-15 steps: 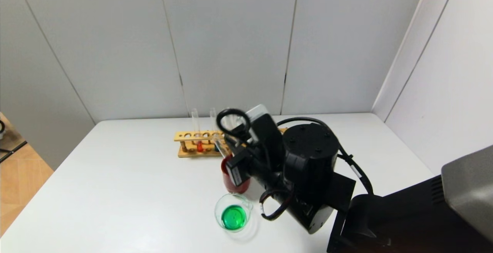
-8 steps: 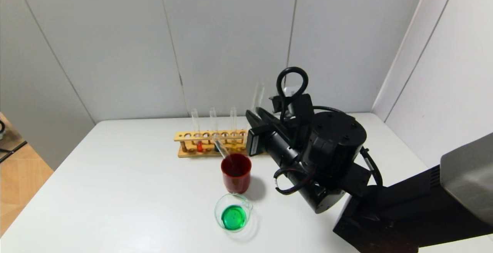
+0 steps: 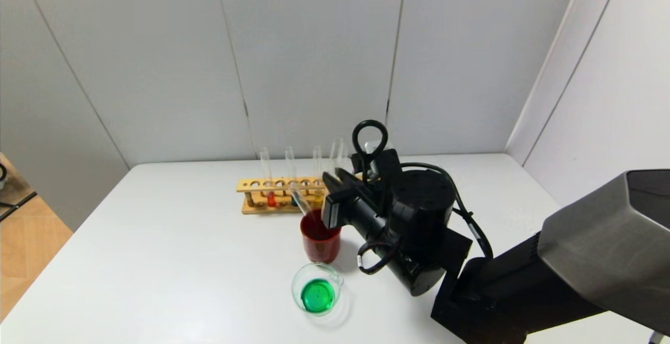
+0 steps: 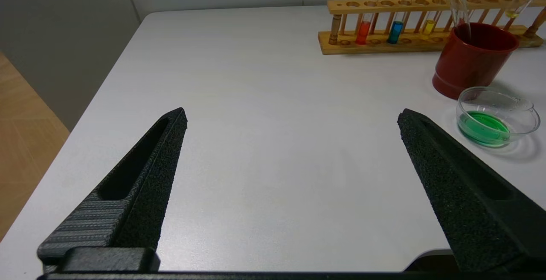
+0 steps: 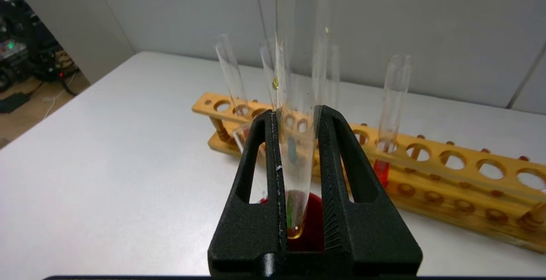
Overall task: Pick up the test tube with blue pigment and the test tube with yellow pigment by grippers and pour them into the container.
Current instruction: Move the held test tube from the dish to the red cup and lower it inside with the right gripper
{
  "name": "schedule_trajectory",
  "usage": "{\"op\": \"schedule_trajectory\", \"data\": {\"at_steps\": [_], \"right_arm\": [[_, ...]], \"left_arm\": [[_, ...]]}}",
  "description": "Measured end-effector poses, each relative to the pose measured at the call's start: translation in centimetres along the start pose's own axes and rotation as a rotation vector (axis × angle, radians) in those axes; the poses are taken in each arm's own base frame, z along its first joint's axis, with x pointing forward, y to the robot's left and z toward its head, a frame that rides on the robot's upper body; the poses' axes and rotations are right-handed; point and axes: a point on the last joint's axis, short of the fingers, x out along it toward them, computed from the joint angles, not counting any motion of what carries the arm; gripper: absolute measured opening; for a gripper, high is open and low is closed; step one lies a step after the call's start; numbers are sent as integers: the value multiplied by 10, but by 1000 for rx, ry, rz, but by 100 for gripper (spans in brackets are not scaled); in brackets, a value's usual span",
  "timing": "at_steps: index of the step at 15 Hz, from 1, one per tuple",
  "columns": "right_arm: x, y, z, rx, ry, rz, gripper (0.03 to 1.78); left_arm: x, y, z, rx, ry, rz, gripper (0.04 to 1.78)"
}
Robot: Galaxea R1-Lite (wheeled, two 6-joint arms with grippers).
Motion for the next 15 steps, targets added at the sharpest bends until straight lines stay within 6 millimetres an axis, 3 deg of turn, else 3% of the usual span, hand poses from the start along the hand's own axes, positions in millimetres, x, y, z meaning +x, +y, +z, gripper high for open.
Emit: {"op": "schedule_trajectory", "data": {"at_steps": [15], "right_arm": [[16, -9, -48, -22, 128, 69, 32]], "left_arm": [[0, 0, 0, 0, 0, 0, 175]]}}
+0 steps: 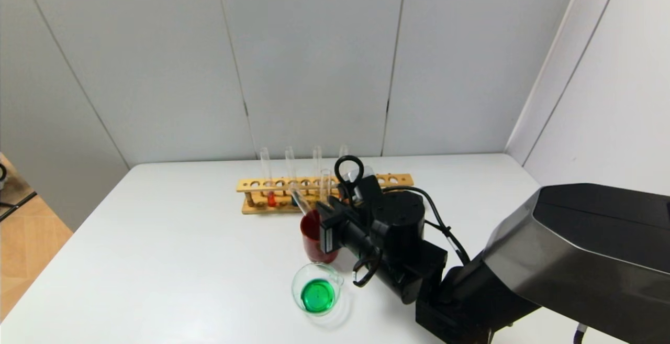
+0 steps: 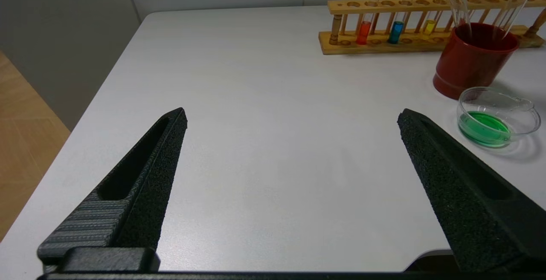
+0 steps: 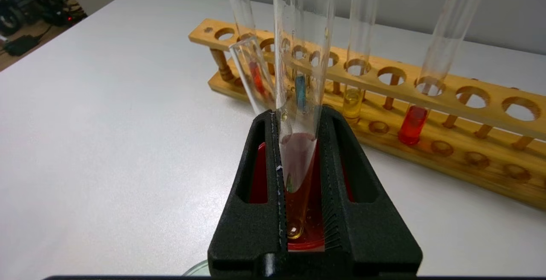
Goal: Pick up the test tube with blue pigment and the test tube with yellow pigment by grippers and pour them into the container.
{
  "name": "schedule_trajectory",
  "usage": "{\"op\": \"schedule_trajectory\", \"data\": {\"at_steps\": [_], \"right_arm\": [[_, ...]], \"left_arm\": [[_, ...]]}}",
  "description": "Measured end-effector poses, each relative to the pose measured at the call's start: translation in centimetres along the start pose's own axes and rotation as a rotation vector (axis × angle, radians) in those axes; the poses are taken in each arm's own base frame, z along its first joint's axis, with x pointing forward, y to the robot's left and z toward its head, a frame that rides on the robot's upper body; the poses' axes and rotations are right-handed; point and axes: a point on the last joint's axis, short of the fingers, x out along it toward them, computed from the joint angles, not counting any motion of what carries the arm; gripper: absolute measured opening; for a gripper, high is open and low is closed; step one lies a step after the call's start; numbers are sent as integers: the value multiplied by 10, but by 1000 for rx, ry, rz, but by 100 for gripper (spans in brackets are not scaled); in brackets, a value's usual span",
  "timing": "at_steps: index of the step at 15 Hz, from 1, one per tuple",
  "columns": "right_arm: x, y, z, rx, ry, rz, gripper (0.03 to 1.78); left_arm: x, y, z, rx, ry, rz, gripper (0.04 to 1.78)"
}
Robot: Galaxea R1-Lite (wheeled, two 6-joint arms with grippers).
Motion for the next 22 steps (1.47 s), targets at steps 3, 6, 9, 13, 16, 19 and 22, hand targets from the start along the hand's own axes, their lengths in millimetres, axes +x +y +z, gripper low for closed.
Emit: {"op": "schedule_trajectory", "data": {"at_steps": [3, 6, 9, 13, 16, 19, 22], "right_arm": [[2, -1, -5, -3, 17, 19, 32], [3, -2, -11, -10, 37, 34, 32], [3, -2, -15, -18, 54, 51, 37], [3, -3, -20, -31, 75, 59, 76], [4, -3, -20, -51, 76, 58, 127], [3, -2, -16, -54, 60, 53, 161], [-2, -1, 0, -46, 19, 47, 175]], "left_arm": [[0, 0, 0, 0, 0, 0, 175], [0, 0, 0, 0, 0, 0, 175], [0, 0, 0, 0, 0, 0, 175], [0, 0, 0, 0, 0, 0, 175], [0, 0, 0, 0, 0, -1, 175], [0, 0, 0, 0, 0, -1, 175], [0, 0, 0, 0, 0, 0, 175]]}}
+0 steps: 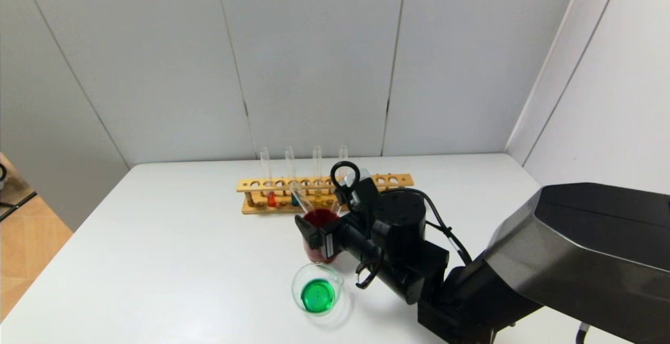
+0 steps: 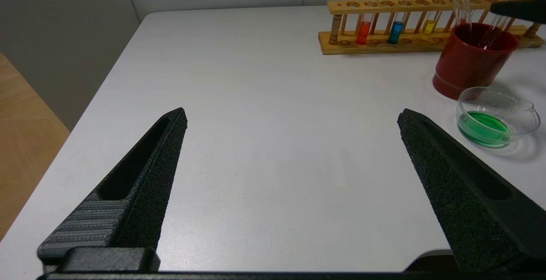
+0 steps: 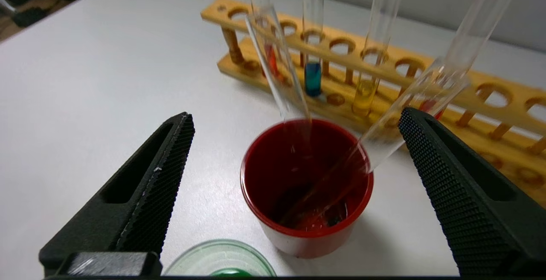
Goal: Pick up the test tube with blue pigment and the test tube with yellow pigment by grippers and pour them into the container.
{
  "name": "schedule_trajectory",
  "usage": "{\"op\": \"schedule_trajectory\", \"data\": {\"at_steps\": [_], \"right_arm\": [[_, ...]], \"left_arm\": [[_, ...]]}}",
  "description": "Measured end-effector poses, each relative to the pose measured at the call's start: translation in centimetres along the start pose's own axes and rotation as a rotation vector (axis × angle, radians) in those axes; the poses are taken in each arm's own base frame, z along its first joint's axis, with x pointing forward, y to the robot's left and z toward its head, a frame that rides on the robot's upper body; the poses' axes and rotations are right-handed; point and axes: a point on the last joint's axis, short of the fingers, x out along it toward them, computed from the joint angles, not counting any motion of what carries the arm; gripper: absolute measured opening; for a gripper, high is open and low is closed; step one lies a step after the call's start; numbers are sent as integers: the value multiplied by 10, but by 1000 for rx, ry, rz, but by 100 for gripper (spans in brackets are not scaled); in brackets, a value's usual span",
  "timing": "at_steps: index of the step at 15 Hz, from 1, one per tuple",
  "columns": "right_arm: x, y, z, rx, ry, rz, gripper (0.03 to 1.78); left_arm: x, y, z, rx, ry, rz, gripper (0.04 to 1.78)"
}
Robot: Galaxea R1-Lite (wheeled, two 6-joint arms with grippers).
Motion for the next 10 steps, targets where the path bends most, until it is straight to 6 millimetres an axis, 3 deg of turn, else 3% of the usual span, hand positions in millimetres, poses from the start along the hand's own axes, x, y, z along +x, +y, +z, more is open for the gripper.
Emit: {"op": "schedule_trajectory", "data": {"at_steps": [3, 6, 10], "right_arm": [[-11, -3, 29, -3, -71, -44, 175], [-27, -26, 77, -111, -197, -166, 175], [-80, -71, 155, -330, -342, -413, 175]], "left_arm": [[0, 0, 0, 0, 0, 0, 175], [0, 0, 0, -1, 0, -1, 175], [0, 0, 0, 0, 0, 0, 175]]}}
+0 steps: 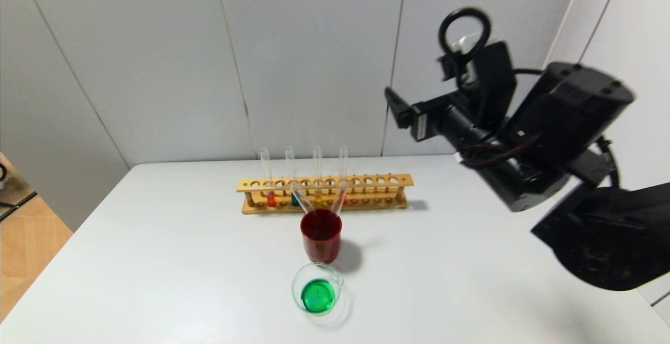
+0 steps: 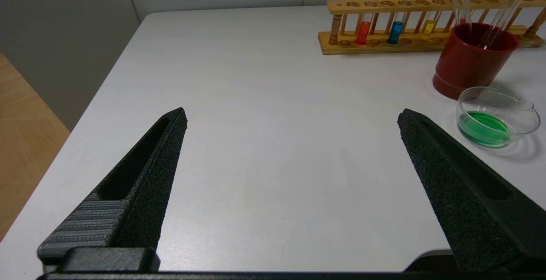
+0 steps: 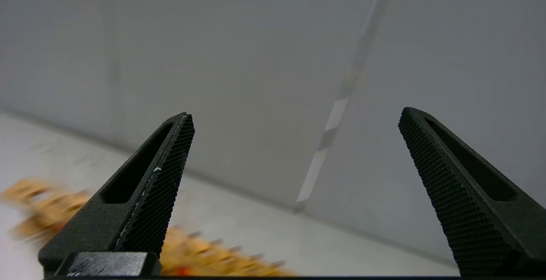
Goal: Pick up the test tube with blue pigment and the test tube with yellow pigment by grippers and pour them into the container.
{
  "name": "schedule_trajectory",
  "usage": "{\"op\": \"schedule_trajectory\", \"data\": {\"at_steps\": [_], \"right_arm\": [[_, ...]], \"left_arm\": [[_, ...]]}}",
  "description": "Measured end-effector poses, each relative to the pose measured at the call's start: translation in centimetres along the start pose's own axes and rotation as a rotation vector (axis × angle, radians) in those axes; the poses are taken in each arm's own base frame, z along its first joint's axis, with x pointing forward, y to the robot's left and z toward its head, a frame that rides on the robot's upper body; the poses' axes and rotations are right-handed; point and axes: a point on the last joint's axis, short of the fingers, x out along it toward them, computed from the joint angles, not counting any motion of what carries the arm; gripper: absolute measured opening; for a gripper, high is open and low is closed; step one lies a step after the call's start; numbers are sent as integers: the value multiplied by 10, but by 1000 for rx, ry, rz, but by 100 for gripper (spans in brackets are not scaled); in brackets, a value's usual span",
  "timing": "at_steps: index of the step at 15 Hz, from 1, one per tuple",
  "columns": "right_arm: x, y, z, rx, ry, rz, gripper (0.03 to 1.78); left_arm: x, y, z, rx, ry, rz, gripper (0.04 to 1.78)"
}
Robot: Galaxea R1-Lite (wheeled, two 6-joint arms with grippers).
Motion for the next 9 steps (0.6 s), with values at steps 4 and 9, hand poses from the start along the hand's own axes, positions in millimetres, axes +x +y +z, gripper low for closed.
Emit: {"op": "schedule_trajectory", "data": {"at_steps": [4, 9], "right_arm": [[-52, -82, 88, -117, -35, -211, 175], [-203, -168, 192, -227, 79, -500, 175]], "left_arm": [[0, 0, 0, 0, 0, 0, 175], [0, 0, 0, 0, 0, 0, 175]]}}
